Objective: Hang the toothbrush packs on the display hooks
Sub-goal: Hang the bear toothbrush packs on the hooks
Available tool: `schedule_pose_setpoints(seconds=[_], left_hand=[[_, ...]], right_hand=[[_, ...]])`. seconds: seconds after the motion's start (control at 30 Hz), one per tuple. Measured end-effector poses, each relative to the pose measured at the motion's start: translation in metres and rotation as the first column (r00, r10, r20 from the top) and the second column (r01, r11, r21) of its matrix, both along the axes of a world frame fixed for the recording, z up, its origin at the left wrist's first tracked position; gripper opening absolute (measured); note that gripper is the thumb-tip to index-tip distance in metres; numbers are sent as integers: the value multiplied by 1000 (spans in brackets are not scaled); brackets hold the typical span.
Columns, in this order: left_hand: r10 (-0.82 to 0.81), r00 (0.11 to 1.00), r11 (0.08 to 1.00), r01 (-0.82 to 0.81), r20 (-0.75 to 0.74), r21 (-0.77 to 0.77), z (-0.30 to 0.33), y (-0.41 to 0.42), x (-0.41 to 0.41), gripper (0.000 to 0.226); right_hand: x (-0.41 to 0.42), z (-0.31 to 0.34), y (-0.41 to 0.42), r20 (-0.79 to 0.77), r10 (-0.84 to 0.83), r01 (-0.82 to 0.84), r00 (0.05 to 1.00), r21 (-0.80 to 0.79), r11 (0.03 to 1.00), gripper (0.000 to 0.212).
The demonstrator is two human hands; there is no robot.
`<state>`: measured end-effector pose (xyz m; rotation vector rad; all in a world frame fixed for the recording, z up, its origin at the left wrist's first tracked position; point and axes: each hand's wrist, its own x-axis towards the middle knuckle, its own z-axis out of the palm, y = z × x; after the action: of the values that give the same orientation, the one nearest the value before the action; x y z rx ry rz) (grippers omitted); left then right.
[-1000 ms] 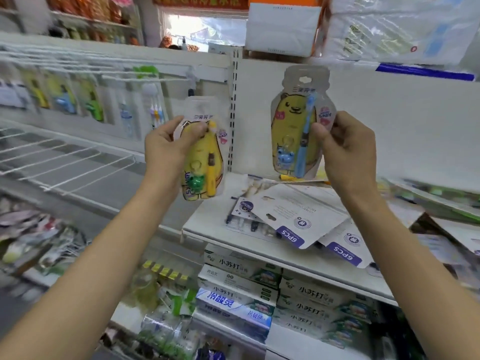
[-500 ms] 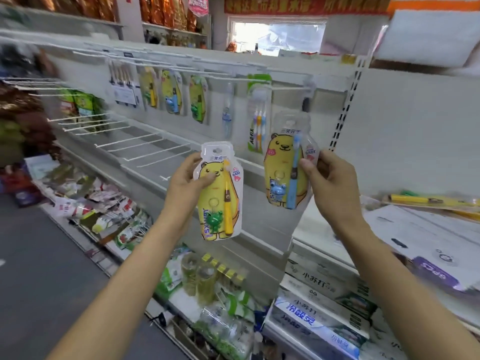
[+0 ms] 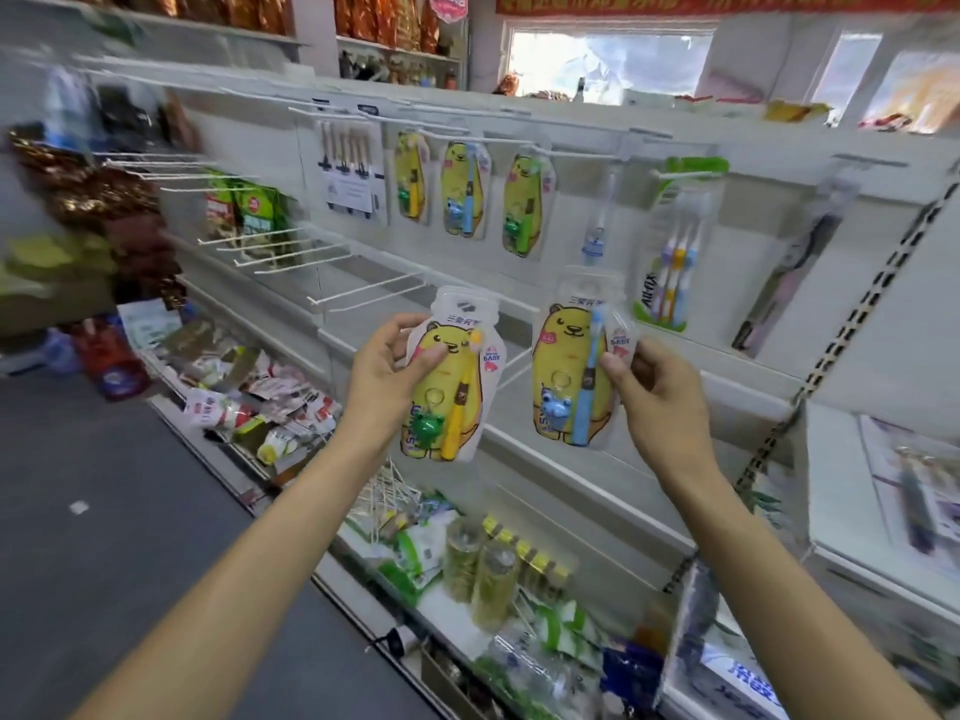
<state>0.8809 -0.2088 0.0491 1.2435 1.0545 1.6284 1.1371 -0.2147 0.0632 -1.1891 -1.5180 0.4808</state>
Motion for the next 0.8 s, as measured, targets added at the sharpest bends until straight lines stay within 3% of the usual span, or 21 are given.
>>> schedule_pose_setpoints(seconds=[0.13,0.33,0.8], left_hand=[[-28,999,1000,28,35,1,-1,15,-24,24],[-115,989,993,116,92,-10,5,45,-46,46],[55,993,997,-61,106,53,28,132,-109,32]], right_hand=[[-28,-1,16,-25,49,-49,998,-2,999,13],[-56,1,45,-80,111,-112,991,-10,994,17],[-107,35,148,-125,228,-221,966,68,973,13]])
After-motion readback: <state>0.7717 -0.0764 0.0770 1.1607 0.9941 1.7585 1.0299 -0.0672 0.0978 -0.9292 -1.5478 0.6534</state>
